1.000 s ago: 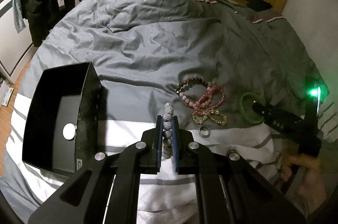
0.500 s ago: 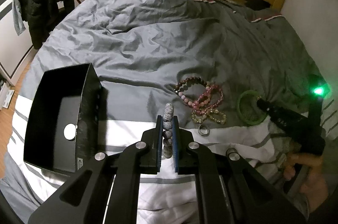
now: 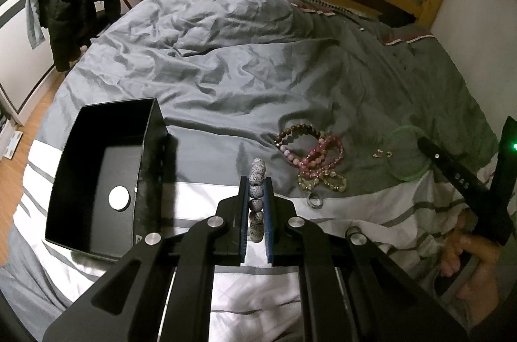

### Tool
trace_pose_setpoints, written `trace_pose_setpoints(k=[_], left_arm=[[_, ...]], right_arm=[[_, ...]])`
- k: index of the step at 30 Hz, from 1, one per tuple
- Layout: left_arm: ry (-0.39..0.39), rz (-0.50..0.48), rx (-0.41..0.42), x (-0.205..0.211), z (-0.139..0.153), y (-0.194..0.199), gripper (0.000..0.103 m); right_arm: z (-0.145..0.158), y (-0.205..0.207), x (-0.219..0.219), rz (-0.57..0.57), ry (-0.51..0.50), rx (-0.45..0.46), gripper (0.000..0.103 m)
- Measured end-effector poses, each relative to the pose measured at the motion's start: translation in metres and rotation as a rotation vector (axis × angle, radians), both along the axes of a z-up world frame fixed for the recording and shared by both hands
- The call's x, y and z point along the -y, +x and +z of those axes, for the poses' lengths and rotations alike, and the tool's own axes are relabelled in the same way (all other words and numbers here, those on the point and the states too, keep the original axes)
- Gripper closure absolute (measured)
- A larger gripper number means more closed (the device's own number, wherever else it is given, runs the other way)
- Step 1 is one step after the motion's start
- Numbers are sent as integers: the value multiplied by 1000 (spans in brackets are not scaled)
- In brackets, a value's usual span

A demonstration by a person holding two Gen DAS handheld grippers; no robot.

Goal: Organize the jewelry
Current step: 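Carry the white bracelet and green bangle over the black box with both tools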

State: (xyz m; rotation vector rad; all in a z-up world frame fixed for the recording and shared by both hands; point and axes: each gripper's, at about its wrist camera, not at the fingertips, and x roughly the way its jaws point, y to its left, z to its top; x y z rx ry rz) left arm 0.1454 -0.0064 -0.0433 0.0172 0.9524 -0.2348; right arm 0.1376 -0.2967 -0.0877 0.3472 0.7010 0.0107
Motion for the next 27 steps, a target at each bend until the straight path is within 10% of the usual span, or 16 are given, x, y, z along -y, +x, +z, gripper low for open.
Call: trace_pose_setpoints(k=[27], left_arm=[[-52, 121, 60, -90, 46, -13, 95]], right_arm=[[93, -50, -77, 148, -27, 132, 90]])
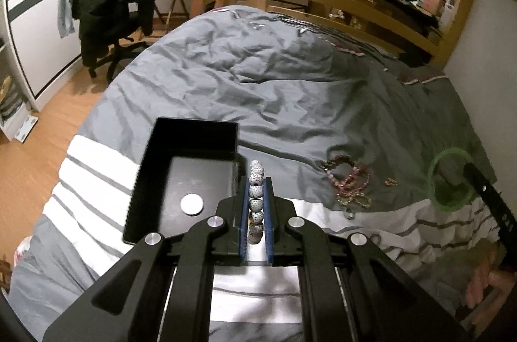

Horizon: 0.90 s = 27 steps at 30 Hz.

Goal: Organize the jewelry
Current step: 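Carry the white bracelet and green bangle over the black box with both tools, then open both tools to drop the bracelet and bangle into the box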

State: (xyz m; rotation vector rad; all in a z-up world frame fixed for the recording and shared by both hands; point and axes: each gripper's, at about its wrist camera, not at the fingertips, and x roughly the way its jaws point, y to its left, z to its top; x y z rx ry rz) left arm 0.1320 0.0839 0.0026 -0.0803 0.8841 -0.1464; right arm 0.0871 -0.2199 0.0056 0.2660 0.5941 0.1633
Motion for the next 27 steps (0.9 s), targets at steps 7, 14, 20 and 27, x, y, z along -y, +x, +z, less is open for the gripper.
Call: trace_pose_setpoints(k=[7, 14, 20, 27], left_arm=[[10, 33, -34, -30, -8, 0, 95], [-5, 81, -93, -54, -25, 10, 95], [-6, 130, -177, -69, -45, 20, 95], [-10, 148, -231, -78, -63, 30, 95]], right_arm=[[3, 17, -64, 96, -44, -28, 90], [3, 54, -129, 196, -73, -42, 90], [-5, 94, -178, 284, -58, -79, 90], [-33, 123, -231, 363, -107, -118, 90]])
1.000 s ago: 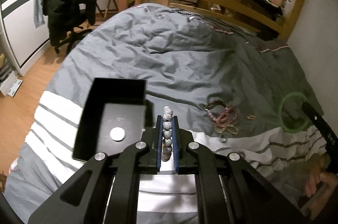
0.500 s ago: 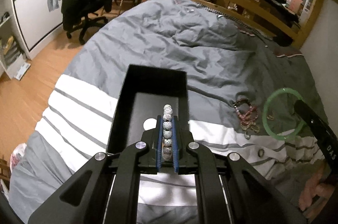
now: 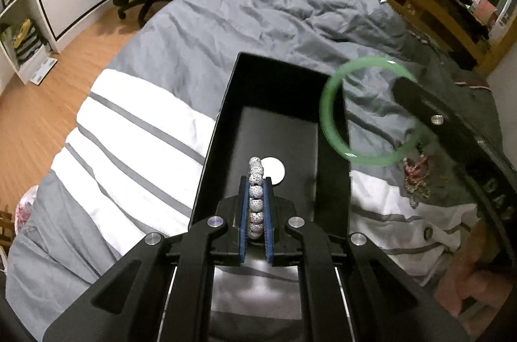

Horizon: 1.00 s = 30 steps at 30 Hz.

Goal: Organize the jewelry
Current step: 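Open both tools to drop the bracelet and bangle into the box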

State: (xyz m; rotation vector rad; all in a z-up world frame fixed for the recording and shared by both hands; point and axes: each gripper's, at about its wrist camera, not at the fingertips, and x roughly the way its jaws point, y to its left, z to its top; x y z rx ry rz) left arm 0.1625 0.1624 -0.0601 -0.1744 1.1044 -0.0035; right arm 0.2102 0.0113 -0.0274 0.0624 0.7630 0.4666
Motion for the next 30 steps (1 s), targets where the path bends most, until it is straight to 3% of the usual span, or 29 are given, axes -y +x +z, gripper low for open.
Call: trace_pose_setpoints(k=[6, 11, 21, 22, 23, 25, 26, 30], left_arm=[[-10, 26, -58, -7, -16, 8, 95], [-19, 37, -57, -8, -16, 10, 95], [-56, 68, -24, -15, -8, 6, 93], [-58, 69, -12, -15, -6, 5, 86], [-58, 69, 3, -14, -3, 4, 80], [-58, 72, 46, -13, 6, 1, 46], [-58, 72, 74, -11, 11, 0, 42], [-100, 50, 136, -2, 23, -5, 38]], right_arm=[[-31, 13, -18, 27, -28, -44, 90], [-44, 17, -21, 50, 4, -84, 90], [-28, 15, -9, 32, 48, -72, 86], [-24, 14, -5, 23, 50, -69, 83], [-19, 13, 1, 10, 53, -59, 72], [-7, 8, 17, -19, 60, -33, 52], [-2, 5, 26, -32, 62, -19, 45], [18, -14, 71, -92, 32, 11, 45]])
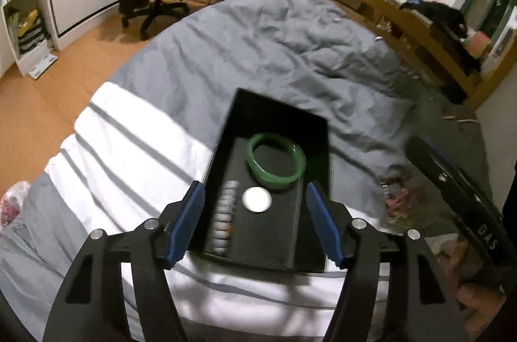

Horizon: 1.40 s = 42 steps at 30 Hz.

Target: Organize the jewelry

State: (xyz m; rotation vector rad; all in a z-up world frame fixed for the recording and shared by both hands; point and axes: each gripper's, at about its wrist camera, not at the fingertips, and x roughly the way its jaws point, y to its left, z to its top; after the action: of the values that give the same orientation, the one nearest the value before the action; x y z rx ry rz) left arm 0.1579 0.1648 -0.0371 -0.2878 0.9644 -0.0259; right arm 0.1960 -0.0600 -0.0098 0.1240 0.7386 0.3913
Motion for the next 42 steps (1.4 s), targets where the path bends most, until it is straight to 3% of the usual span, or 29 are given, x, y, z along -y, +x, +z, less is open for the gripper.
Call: trace_pose_setpoints(k=[2, 5, 12, 17, 24, 26, 28, 32, 36, 42], left_arm=[[-25, -31, 6, 10, 1, -2, 38], [-24, -74, 28, 31, 5, -7, 28], [41, -212, 81, 97, 10, -24, 27], [62, -301, 77, 139, -1, -29, 27], [156, -386, 69, 179, -20, -24, 27], [161, -387, 58, 184, -25, -16, 31], [162, -407, 32, 192, -35, -3, 42], [197, -449, 23, 213, -49, 14, 43], [184, -487, 18, 232, -62, 39, 51], [150, -473, -3, 239, -85, 79, 61]], right_arm=[[6, -9, 21, -33, -20, 8, 45], [12, -27, 54, -83, -39, 15, 41], [14, -68, 124, -184, -62, 3, 41], [4, -88, 150, -207, -44, -10, 41], [-31, -94, 162, -186, -23, -49, 41], [-42, -94, 159, -174, -12, -72, 41], [-56, -92, 154, -155, -14, -95, 41], [-73, -83, 142, -124, -39, -112, 46], [-87, -61, 144, -123, 7, -147, 62], [-125, -22, 149, -131, 42, -235, 64]])
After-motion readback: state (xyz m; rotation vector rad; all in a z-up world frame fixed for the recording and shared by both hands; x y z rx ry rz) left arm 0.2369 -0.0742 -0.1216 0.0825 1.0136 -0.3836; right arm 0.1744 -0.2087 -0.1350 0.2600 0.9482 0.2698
